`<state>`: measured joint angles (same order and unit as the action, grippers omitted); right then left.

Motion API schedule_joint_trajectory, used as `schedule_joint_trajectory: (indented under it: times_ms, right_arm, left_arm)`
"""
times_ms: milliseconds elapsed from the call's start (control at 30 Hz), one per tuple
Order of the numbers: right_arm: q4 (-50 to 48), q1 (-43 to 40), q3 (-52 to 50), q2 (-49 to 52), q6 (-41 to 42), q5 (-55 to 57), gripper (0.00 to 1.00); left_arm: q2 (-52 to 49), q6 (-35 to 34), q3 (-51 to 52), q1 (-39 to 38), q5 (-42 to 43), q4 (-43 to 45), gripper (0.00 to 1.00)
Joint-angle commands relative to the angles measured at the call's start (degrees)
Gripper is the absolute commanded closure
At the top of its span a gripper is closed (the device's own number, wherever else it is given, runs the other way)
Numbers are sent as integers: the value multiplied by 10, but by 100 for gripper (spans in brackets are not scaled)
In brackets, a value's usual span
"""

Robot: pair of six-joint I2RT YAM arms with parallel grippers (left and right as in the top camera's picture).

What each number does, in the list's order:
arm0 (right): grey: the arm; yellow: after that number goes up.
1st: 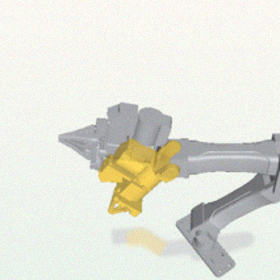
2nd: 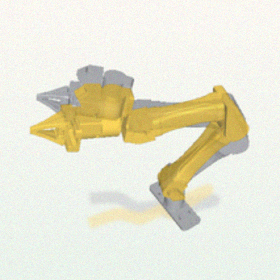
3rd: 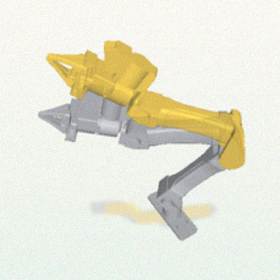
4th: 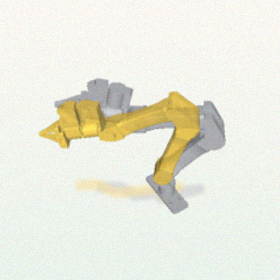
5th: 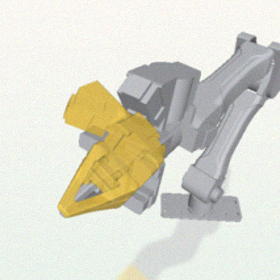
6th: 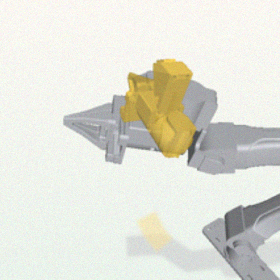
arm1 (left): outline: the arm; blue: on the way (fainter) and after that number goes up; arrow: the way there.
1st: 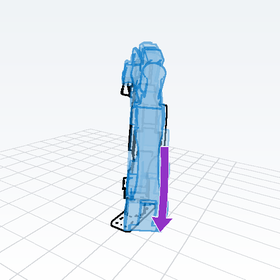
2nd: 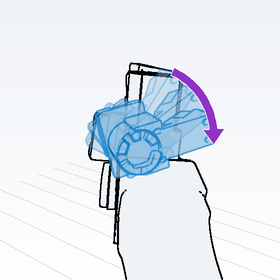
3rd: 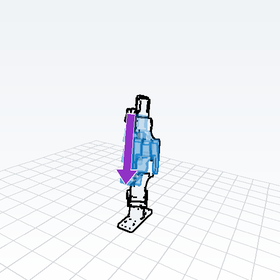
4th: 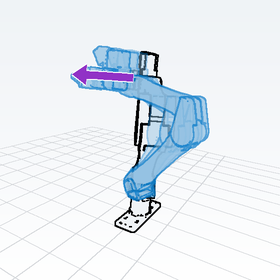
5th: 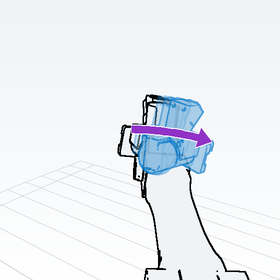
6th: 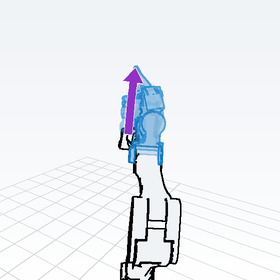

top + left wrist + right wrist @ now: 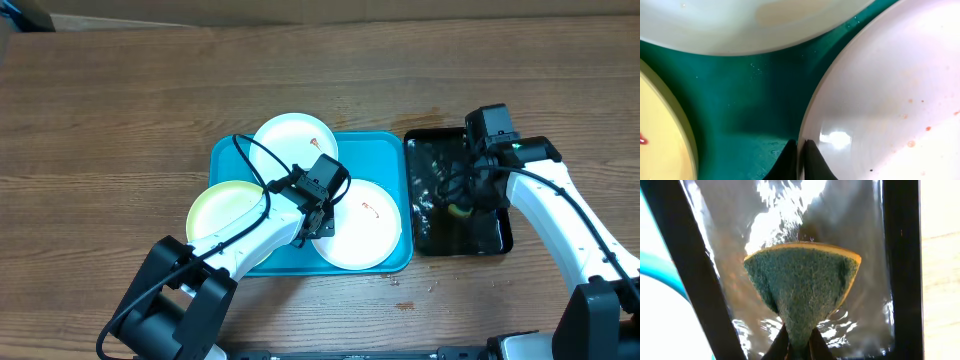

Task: Clean dirty plates on tray and stack at the side
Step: 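Grasp the green sponge in the black tray with the right gripper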

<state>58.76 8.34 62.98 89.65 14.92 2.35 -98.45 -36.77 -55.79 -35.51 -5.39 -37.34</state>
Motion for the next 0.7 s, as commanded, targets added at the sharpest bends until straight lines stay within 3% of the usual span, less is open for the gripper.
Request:
schedule_joint_trajectory:
  times_ms: [0,667]
  right_arm:
    - [5,-1,17,-3,-3,5,96]
    - [74,3,38,-5,2,-24,96]
  left_arm:
    - [-7,-1,3,2,-10,-1,96]
    - [-7,-1,3,2,-5,-1,96]
